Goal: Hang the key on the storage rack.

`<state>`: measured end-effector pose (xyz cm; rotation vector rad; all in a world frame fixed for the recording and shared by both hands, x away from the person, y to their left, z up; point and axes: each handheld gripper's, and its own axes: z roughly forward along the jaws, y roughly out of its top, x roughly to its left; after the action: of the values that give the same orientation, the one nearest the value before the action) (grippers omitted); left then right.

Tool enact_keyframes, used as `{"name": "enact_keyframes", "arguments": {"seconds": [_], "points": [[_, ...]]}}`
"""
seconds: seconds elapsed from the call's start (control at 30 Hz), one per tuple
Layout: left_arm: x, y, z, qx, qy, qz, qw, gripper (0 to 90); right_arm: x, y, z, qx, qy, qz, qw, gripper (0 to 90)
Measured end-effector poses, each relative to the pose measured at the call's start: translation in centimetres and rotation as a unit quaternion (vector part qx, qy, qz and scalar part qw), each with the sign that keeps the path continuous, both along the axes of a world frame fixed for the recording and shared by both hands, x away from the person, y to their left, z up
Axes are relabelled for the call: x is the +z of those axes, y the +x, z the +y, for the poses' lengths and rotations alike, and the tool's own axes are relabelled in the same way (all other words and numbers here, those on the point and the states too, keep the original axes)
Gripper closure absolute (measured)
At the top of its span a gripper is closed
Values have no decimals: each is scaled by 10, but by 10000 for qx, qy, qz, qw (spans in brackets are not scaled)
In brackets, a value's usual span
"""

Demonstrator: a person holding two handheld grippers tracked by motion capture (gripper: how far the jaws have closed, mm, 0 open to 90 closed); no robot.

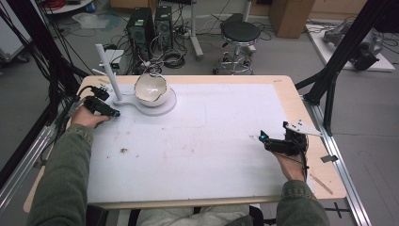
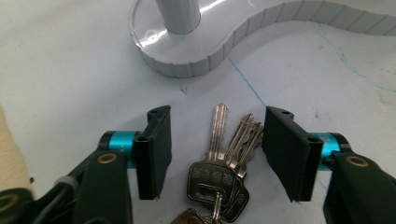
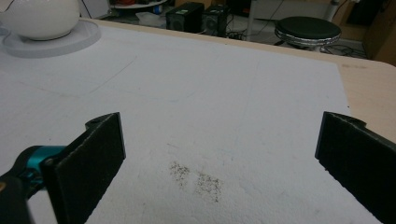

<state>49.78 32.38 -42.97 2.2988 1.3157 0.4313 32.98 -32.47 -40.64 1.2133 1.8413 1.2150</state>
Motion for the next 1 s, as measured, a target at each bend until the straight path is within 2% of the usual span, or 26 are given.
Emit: {"name": "enact_keyframes", "arguments": {"seconds": [0.03, 0.1, 0.13, 0.27, 0.3, 0.33, 0.37, 0.57, 0.73, 0.83, 1.0], "points": [[0, 0, 1, -18, -65, 29, 10000, 435, 0, 0, 0, 0, 0, 0, 10000, 4], [0, 0, 2, -75, -170, 70, 9998, 521, 0, 0, 0, -1, 0, -1, 10000, 4], [0, -1, 2, -130, -218, 95, 9996, 521, 0, 0, 0, 1, 0, -1, 10000, 4], [1, -2, 1, -345, -296, 96, 9989, 684, 0, 0, 0, 16, 12, 23, 10000, 5], [1, -1, 1, -359, -341, 121, 9987, 778, -1, 1, 0, 80, -8, 69, 9999, 5], [1, -1, 1, -362, -331, 117, 9987, 778, -1, 1, 0, 80, -8, 69, 9999, 5], [1, -1, 1, -375, -312, 108, 9988, 818, -1, 1, 1, 104, -25, 113, 9999, 5], [1, -3, -1, -439, -222, 48, 9988, 826, -5, 4, 6, 316, -162, 288, 9990, 12], [2, -5, -3, -418, -152, 13, 9990, 827, -3, 4, 4, 274, -144, 203, 9993, 11], [3, -6, -5, -440, -179, -16, 9989, 827, -3, 3, 3, 239, -110, 190, 9995, 11], [12, -11, -8, -517, -88, -185, 9985, 826, -2, 3, 2, 229, -49, 142, 9996, 11]]}}
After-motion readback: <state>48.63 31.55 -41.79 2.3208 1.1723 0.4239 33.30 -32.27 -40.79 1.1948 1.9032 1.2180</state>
